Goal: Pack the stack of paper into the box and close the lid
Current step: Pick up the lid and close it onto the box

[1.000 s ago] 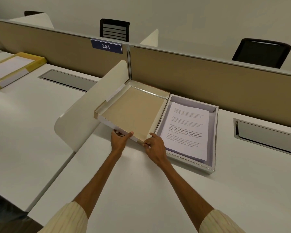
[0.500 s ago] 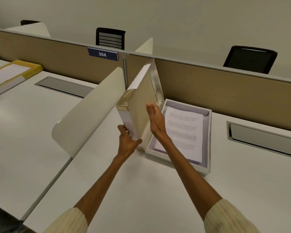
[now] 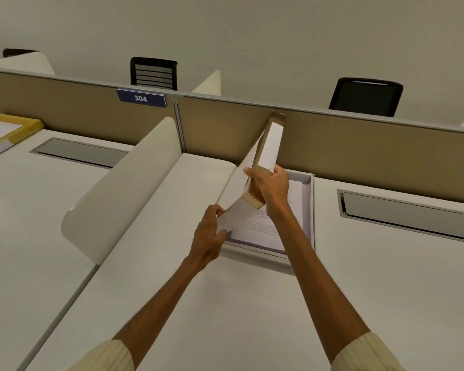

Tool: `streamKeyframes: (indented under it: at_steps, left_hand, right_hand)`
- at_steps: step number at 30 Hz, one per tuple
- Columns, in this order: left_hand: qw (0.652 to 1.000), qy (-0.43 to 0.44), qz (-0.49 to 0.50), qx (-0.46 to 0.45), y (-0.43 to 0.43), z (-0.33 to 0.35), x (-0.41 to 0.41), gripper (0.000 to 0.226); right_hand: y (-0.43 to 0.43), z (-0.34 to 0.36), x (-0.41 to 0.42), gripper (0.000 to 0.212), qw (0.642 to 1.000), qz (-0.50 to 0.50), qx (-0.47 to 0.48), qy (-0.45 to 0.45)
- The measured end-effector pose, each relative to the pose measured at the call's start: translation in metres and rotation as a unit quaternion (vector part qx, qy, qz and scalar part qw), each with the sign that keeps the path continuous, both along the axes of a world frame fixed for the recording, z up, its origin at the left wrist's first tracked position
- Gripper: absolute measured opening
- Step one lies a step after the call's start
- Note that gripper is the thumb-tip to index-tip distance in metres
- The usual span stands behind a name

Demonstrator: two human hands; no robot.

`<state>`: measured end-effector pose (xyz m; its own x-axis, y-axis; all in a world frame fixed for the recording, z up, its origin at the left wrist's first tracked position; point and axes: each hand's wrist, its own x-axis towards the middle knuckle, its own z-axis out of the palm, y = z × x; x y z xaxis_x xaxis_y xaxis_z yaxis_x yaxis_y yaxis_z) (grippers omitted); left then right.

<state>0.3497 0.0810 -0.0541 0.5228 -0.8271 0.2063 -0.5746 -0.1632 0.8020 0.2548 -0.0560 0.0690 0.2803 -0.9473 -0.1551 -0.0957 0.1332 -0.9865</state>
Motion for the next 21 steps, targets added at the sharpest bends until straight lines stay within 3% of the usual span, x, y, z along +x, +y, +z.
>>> streamKeyframes:
  at_steps: [3, 8, 11, 13, 17, 21]
  left_hand:
    - [0.998, 0.035, 0.038, -0.031, -0.003, 0.005, 0.007, 0.025]
    - [0.996, -0.019, 0.077, 0.029, -0.022, 0.006, 0.015, 0.025]
    - [0.982, -0.033, 0.088, 0.163, -0.033, 0.001, 0.018, 0.054]
    - [0.97, 0.003, 0.105, 0.218, -0.038, -0.004, 0.021, 0.07]
    - [0.958, 0.075, 0.101, 0.256, -0.044, -0.005, 0.031, 0.091]
    - [0.957, 0.021, 0.099, 0.273, -0.046, -0.003, 0.032, 0.102]
  right_hand:
    - [-0.004, -0.006, -0.019, 0.067, 0.999, -0.028, 0.014, 0.016]
    - [-0.013, -0.026, -0.05, 0.056, 0.998, -0.053, 0.028, 0.037]
    - [-0.019, -0.043, -0.071, 0.061, 0.997, -0.045, 0.036, 0.06]
    - [-0.023, -0.056, -0.083, 0.058, 0.995, -0.041, 0.045, 0.077]
    - [-0.027, -0.081, -0.1, 0.047, 0.989, -0.027, 0.057, 0.132]
    - [-0.023, -0.101, -0.104, 0.041, 0.984, -0.01, 0.038, 0.173]
